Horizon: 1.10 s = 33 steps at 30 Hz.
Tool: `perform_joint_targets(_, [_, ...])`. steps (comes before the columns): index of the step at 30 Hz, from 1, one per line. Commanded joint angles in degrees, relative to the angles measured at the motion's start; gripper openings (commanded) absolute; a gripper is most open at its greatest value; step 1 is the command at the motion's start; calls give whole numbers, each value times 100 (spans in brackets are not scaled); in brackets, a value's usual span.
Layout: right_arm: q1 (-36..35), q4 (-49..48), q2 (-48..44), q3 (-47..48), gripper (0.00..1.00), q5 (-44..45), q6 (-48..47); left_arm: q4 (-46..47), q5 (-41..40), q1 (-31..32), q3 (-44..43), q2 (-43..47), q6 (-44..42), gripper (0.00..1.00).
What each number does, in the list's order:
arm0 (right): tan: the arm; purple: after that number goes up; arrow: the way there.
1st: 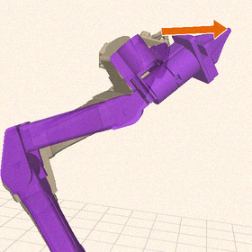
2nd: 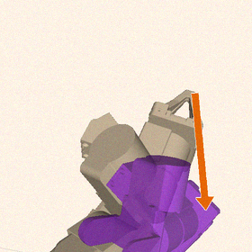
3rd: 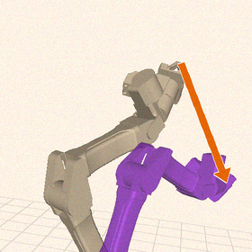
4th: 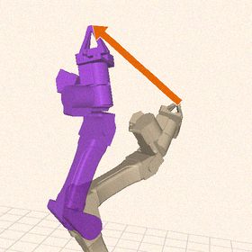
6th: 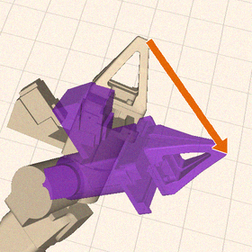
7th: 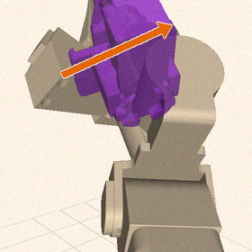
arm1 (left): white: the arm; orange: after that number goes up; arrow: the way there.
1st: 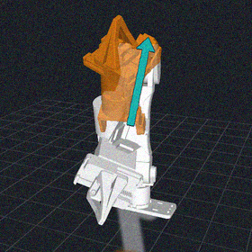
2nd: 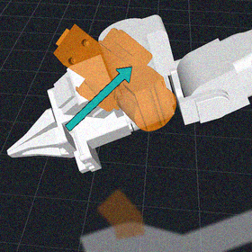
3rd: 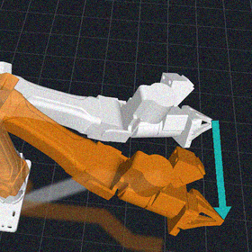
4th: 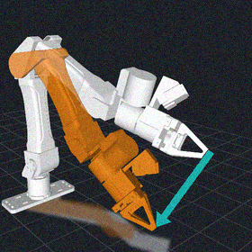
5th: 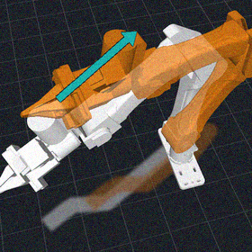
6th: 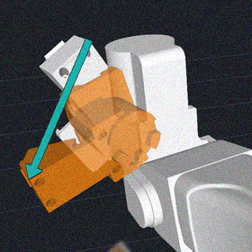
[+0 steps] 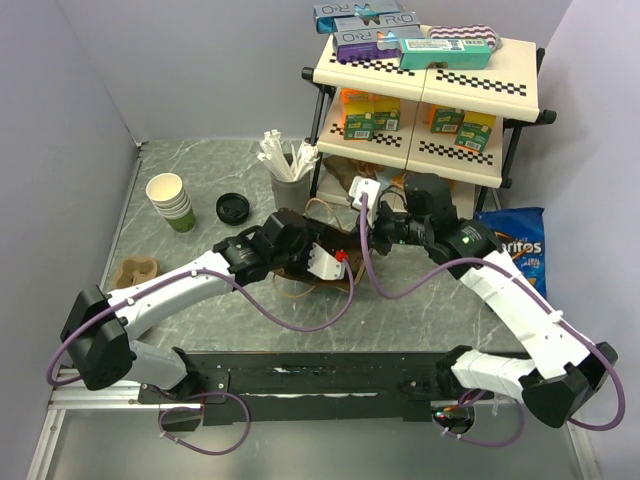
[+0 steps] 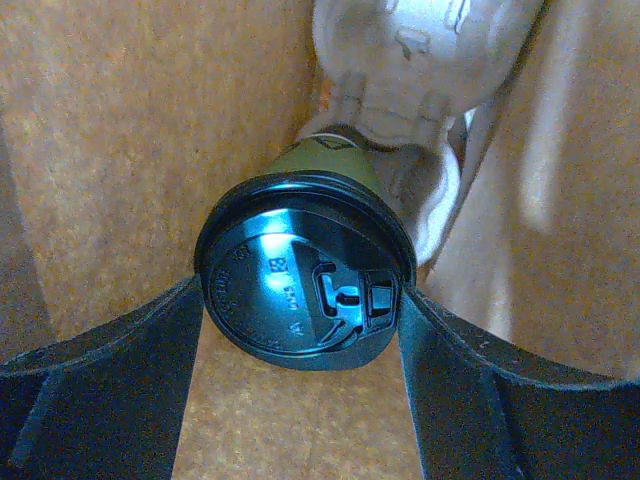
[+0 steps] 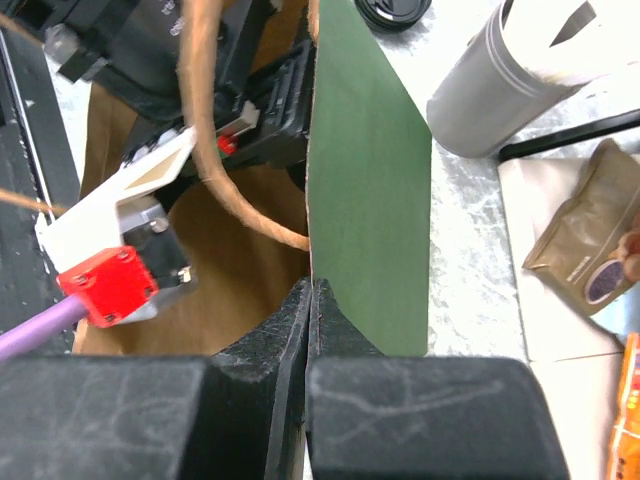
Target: Pack the takeout coffee
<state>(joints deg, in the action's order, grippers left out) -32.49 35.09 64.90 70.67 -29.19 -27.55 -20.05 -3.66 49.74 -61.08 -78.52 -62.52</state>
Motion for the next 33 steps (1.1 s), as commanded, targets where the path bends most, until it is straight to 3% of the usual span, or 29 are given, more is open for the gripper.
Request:
perform_joint_targets(1, [-187,-284,-268,-27,0,238,-119,80,-310,19,34,223,-76,1])
perform_joint_targets(11, [-354,-354,-320,-45,0,361,-128,-139,-337,19,-53,21,-23,1])
perform_joint_targets(33, [-407,-495,-567,-432,0,-245,-260,107,261,19,-53,-743,-15,1])
